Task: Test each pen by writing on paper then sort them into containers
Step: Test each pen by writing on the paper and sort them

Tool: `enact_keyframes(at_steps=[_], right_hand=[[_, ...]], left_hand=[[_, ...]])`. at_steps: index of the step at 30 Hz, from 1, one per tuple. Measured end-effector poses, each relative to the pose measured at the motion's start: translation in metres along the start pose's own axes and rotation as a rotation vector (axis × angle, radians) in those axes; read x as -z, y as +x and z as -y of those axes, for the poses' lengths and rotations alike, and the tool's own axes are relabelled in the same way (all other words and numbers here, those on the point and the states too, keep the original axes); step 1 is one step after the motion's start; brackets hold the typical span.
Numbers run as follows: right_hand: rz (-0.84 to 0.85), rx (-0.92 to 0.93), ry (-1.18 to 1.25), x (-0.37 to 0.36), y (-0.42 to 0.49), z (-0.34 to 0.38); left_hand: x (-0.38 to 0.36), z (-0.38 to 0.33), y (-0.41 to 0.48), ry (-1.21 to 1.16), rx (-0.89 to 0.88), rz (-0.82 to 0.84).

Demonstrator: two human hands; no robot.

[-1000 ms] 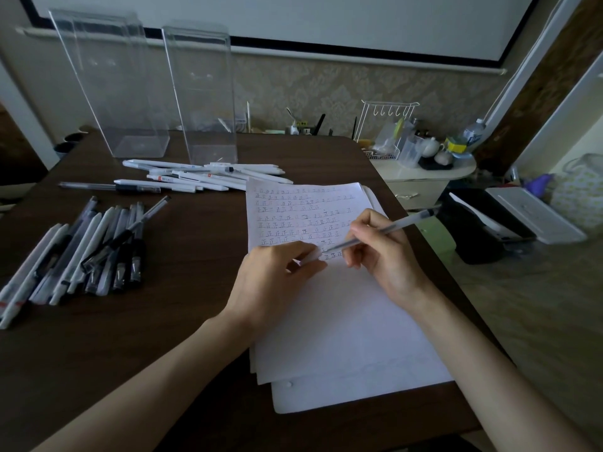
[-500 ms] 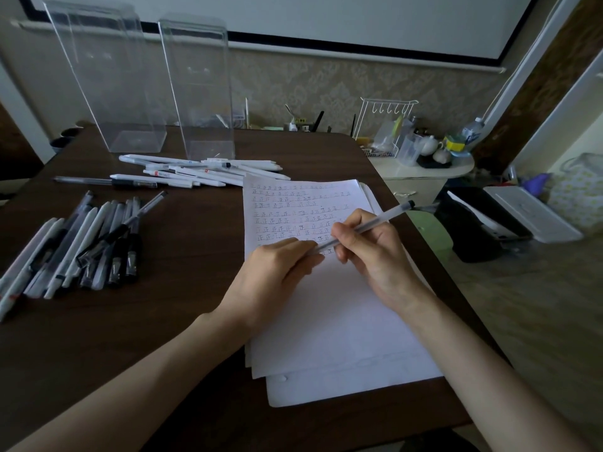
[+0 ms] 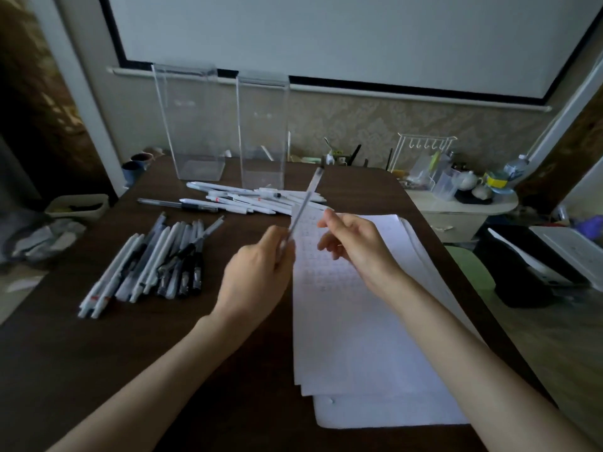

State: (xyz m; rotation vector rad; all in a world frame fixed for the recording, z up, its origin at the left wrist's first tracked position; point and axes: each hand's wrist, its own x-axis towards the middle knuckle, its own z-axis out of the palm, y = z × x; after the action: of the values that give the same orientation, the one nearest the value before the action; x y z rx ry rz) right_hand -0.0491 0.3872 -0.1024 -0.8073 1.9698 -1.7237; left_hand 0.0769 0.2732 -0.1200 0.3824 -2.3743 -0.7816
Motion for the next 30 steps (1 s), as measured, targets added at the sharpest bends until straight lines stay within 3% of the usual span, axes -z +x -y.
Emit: enact_keyframes(at_steps=[3,10,19,25,28,30], right_hand=[[-0.051,0.037,-0.208,-0.015,0.029,-0.001],[-0.031,0.167,-0.579,-0.063,0.086,-0.012],[0.087,0.365,-0.884,-0.116,0.118,-0.022],[0.006,0.354,-1.079,-0.126,0.123,-0.027],[-0.045,0.335,-1.005,-0.118,0.111,-0.020],[-0.073,0.293,-0.813,-0.104,0.097,-0.014]], left_hand=[[0.038,0.032,-0.002,0.353,0.073,-0.099],[0.064,0.064,-0.024,0.703,0.238,-0.071],[0.055,0.079,-0.017,0.555,0.168,0.247],[0.059,0.082,-0.020,0.545,0.253,0.131],[0.061,0.082,-0.021,0.553,0.241,0.144],[0.061,0.081,-0.020,0.558,0.239,0.159]])
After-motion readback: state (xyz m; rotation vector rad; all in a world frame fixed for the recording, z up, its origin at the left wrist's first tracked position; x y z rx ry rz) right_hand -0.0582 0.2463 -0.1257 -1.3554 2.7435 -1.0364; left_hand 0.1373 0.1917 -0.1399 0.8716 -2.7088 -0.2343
